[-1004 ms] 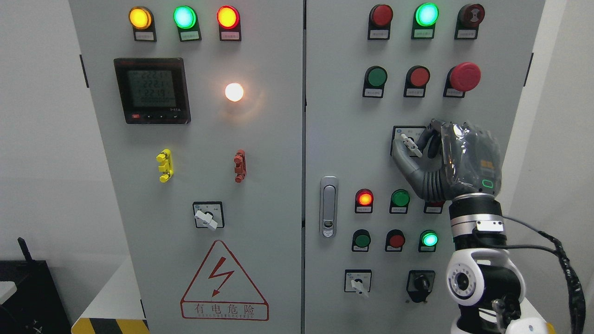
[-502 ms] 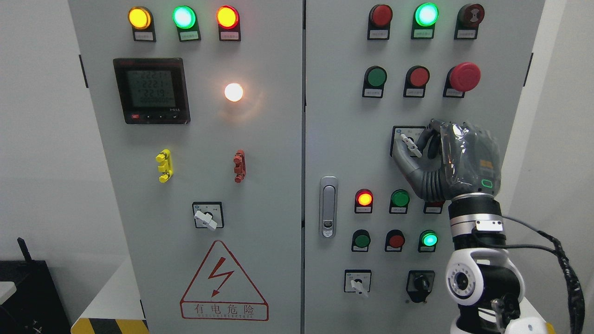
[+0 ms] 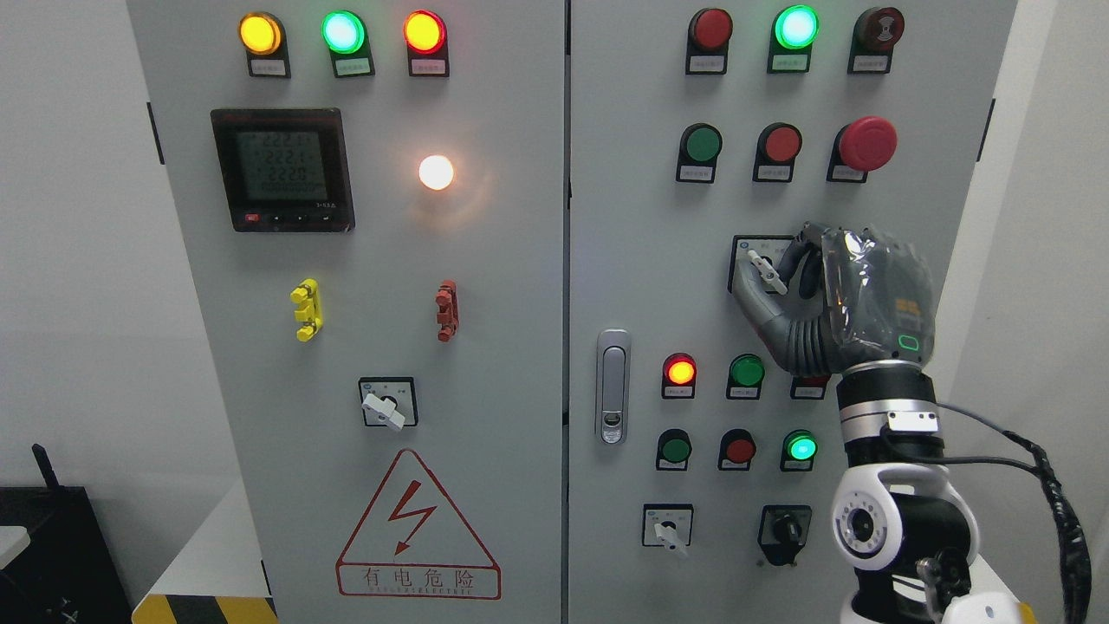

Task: Rotate and turn off gray switch

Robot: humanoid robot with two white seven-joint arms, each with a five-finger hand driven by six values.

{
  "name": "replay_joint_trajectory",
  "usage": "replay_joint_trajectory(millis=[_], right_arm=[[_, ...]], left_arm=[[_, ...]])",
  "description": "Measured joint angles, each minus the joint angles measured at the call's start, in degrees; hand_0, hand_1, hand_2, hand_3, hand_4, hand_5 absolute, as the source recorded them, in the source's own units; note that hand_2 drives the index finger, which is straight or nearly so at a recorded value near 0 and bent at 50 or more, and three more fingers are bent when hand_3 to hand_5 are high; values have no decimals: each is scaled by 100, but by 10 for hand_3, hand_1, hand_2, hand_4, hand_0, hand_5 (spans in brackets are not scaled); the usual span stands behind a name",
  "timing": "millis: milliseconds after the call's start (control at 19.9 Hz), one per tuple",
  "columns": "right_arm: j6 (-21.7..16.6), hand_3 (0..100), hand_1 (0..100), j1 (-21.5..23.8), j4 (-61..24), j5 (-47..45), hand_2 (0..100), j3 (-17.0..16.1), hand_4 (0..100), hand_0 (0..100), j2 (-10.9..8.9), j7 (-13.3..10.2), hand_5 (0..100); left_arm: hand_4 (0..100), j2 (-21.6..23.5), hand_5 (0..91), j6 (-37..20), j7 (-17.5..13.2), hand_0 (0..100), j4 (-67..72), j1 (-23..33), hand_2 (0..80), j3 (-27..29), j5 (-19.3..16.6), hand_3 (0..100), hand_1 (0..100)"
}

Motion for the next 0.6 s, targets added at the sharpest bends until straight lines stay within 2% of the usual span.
replay_joint_trajectory(millis=[602], right_arm=[[0,943,351,-1,1,-1,788,2,909,492,4,5,1000]], left_arm=[[0,0,0,0,-7,120,0,0,0,0,0,0,389]])
